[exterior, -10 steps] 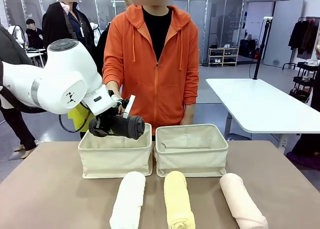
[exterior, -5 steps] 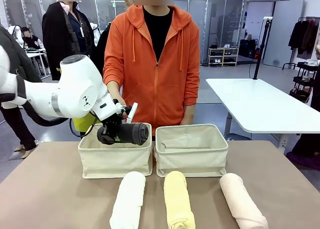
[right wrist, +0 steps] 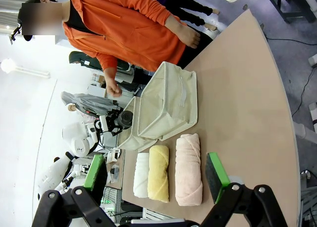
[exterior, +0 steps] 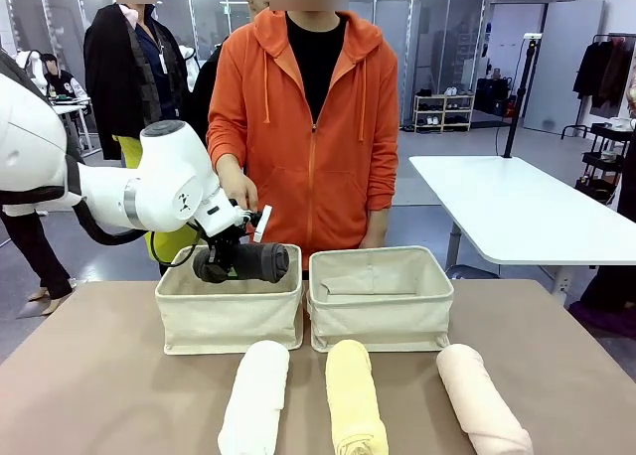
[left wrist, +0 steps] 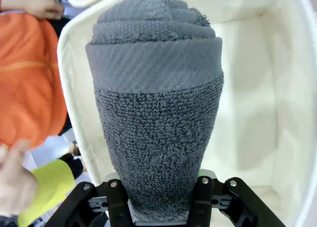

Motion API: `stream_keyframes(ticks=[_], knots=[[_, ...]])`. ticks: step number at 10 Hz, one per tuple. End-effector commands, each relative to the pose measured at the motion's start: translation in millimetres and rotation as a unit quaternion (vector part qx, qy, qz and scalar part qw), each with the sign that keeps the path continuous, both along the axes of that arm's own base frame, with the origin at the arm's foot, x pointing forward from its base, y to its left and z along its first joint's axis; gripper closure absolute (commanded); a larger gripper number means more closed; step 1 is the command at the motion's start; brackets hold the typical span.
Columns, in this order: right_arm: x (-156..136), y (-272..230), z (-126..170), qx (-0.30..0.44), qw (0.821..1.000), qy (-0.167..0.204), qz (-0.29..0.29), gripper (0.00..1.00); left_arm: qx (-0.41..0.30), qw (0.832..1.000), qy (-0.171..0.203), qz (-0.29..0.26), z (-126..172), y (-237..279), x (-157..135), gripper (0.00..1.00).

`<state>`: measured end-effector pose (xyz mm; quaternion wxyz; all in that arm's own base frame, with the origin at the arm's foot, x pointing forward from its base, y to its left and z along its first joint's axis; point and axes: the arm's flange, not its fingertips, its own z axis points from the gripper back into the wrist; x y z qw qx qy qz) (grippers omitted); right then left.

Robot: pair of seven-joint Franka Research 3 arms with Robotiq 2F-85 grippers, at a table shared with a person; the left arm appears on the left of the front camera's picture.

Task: Divide the towels into two baskets.
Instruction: Pick up one hotel-folded towel and place it in the Fabric basket indicated by the person, then pick up one hotel-folded towel from the bottom of the table and place it in the Fabric basket indicated by the person.

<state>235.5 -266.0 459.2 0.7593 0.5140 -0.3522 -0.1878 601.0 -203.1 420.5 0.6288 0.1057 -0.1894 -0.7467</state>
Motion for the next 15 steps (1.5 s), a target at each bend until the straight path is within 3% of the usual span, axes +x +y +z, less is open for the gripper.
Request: stream_keyframes(ticks=[1, 2, 3, 4, 5, 8, 9, 10, 15], knots=[[-2, 0, 2, 0.001, 1.0, -0.01, -0.001, 0.0, 0.022, 0.999, 0.012, 0.045, -2, -12, 23, 0.56], [-2, 0, 2, 0.001, 1.0, -0.01, -0.001, 0.0, 0.03, 0.997, 0.023, 0.06, -7, -15, 27, 0.5], [-2, 0, 2, 0.001, 1.0, -0.01, -0.001, 0.0, 0.033, 0.997, 0.026, 0.068, -11, -15, 29, 0.19], [-2, 0, 2, 0.001, 1.0, -0.01, -0.001, 0.0, 0.036, 0.996, 0.025, 0.073, -13, -16, 29, 0.13], [-2, 0, 2, 0.001, 1.0, -0.01, -0.001, 0.0, 0.035, 0.996, 0.028, 0.075, -14, -16, 29, 0.0], [-2, 0, 2, 0.001, 1.0, -0.01, -0.001, 0.0, 0.041, 0.994, 0.028, 0.094, -13, -14, 26, 0.0], [-2, 0, 2, 0.001, 1.0, -0.01, -0.001, 0.0, 0.017, 0.996, 0.048, 0.077, -14, -6, 20, 0.0], [-2, 0, 2, 0.001, 1.0, -0.01, -0.001, 0.0, 0.029, 0.997, 0.027, 0.073, -16, -19, 26, 0.0], [-2, 0, 2, 0.001, 1.0, -0.01, -0.001, 0.0, 0.029, 0.997, 0.027, 0.073, -16, -19, 26, 0.0]])
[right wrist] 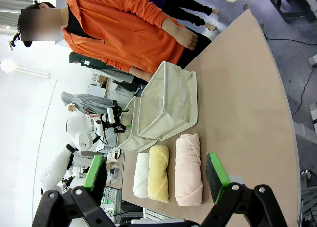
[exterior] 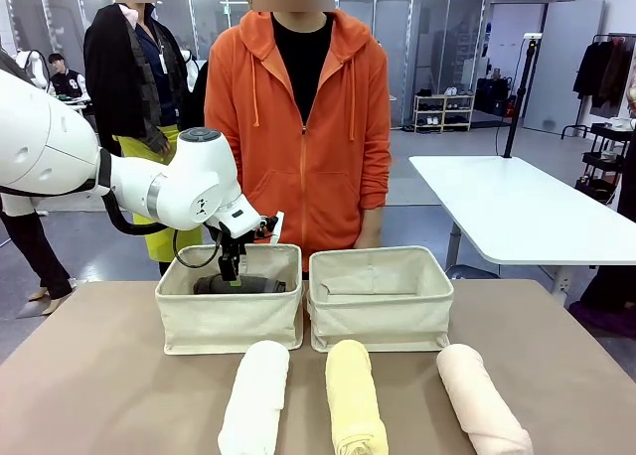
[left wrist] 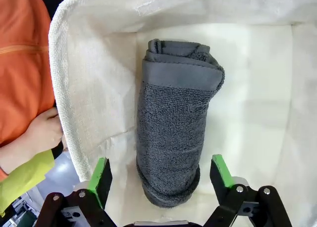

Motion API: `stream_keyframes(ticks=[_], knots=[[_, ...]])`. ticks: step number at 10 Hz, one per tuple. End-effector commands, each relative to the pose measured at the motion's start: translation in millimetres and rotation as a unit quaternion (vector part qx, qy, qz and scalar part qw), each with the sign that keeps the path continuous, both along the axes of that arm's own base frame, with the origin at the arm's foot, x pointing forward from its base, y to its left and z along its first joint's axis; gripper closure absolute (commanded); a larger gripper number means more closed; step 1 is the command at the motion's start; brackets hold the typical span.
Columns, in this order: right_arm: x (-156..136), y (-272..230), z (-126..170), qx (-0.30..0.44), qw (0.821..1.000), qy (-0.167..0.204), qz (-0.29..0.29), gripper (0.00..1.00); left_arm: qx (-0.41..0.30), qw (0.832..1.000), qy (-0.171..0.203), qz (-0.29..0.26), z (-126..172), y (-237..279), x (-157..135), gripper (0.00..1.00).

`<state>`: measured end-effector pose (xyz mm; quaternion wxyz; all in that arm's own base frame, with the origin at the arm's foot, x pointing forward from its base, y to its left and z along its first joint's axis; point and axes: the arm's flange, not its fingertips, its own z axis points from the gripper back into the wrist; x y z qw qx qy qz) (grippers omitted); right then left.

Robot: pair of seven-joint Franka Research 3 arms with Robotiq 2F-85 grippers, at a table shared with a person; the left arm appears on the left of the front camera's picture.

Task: Divide the towels into two baskets.
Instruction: Pick up one hotel-folded towel from the bottom of the table and place it in the Fabric basket indicated by the person.

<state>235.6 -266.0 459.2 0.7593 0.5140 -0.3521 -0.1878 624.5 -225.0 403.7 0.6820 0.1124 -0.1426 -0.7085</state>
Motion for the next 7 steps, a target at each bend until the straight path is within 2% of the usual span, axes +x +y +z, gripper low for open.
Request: stream_keyframes(ticks=[1, 7], knots=[[-1.9, -0.4, 1.8, 0.001, 1.0, -0.01, -0.001, 0.0, 0.003, 1.0, -0.003, 0.003, 0.3, 3.3, 2.0, 0.0], [-1.9, -0.4, 1.8, 0.001, 1.0, -0.01, -0.001, 0.0, 0.0, 1.0, 0.0, 0.0, 0.0, 0.5, 0.2, 0.0]])
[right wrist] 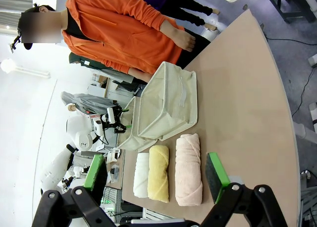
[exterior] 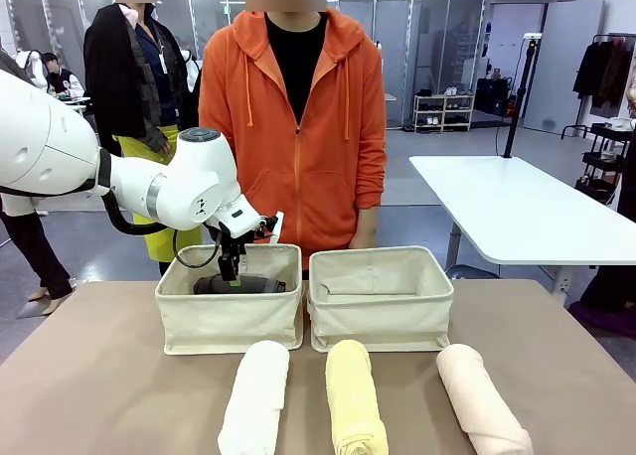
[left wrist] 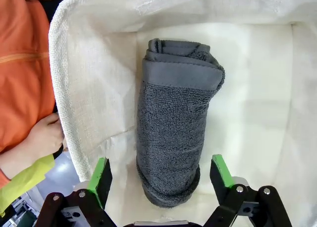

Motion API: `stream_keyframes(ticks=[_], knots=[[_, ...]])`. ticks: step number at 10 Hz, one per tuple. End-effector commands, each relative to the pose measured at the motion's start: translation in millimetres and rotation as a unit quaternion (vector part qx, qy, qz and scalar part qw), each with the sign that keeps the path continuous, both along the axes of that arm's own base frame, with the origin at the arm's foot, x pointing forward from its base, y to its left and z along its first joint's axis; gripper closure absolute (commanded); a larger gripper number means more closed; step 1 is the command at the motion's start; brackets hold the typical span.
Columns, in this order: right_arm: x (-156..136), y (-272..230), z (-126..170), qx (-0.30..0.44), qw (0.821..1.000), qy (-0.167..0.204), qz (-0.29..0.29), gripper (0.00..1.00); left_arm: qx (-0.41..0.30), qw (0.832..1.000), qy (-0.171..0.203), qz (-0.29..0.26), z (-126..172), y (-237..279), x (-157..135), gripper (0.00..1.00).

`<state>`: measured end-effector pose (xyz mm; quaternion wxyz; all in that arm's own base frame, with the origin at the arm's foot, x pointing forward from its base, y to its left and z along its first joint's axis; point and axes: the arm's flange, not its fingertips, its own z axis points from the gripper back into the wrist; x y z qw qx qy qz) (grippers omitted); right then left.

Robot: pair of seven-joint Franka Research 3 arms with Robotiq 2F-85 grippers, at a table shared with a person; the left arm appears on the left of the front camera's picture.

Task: Divide the towels into two baskets.
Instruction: Pick up one hotel-folded towel from the bottom of the table and place it in the Fabric basket indicated by the person.

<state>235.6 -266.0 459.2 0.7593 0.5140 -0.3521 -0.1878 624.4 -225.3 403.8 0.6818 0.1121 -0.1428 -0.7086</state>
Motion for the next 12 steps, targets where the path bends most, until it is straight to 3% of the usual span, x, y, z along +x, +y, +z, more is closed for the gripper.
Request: stream_keyframes(ticks=[1, 4, 6, 9, 12], knots=[[-2, 0, 2, 0.001, 1.0, -0.01, -0.001, 0.0, -0.003, 1.0, 0.012, 0.001, 14, 6, -7, 0.0], [-2, 0, 2, 0.001, 1.0, -0.01, -0.001, 0.0, -0.003, 0.997, 0.067, 0.036, 63, 29, -44, 0.0], [-2, 0, 2, 0.001, 1.0, -0.01, -0.001, 0.0, -0.108, 0.982, 0.133, 0.075, 87, 65, -59, 0.0], [-2, 0, 2, 0.001, 1.0, -0.01, -0.001, 0.0, -0.243, 0.938, 0.211, 0.128, 103, 135, -99, 0.0], [-2, 0, 2, 0.001, 1.0, -0.01, -0.001, 0.0, -0.375, 0.869, 0.256, 0.194, 107, 219, -177, 0.0]])
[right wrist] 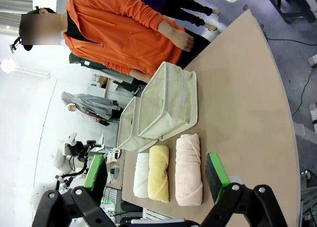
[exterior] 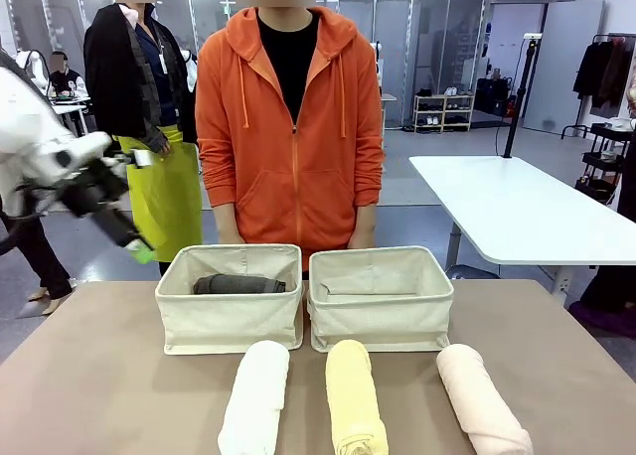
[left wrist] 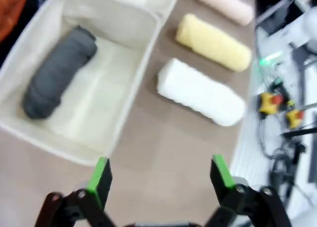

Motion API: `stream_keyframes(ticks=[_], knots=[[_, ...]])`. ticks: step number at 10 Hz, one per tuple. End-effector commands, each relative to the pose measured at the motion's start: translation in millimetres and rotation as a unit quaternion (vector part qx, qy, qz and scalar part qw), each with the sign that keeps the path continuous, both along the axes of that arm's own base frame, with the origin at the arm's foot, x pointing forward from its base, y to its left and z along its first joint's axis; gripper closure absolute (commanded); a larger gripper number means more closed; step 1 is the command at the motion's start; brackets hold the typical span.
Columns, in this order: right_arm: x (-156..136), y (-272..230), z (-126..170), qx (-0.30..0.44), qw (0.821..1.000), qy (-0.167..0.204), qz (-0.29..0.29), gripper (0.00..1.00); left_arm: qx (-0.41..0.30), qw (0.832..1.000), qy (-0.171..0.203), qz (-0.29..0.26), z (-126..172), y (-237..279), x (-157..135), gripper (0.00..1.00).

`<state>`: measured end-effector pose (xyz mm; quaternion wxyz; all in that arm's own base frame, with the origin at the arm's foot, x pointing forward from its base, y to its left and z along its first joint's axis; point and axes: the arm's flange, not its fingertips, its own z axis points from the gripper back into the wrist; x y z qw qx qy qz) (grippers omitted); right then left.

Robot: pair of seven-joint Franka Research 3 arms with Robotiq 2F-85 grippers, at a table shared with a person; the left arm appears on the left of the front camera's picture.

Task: Divide the towels into two baskets.
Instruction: Pick up one hotel-folded towel from the bottom of the table and place it in the Fabric basket indicated by the person.

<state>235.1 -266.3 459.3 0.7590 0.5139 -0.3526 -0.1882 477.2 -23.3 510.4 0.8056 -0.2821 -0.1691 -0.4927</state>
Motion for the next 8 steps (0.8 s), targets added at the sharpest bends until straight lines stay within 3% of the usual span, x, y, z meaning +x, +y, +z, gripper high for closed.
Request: stream_keyframes(ticks=[1, 3, 6, 8], knots=[[-1, 0, 2, 0.001, 1.0, -0.01, -0.001, 0.0, -0.103, 0.993, 0.023, 0.047, -1, 37, -58, 0.0], [-1, 0, 2, 0.001, 1.0, -0.01, -0.001, 0.0, -0.172, 0.976, 0.063, 0.121, -27, 82, -123, 0.0], [-1, 0, 2, 0.001, 1.0, -0.01, -0.001, 0.0, -0.285, 0.936, 0.041, 0.204, -66, 143, -208, 0.0], [-1, 0, 2, 0.001, 1.0, -0.01, -0.001, 0.0, -0.309, 0.907, 0.067, 0.279, -90, 181, -232, 0.0]])
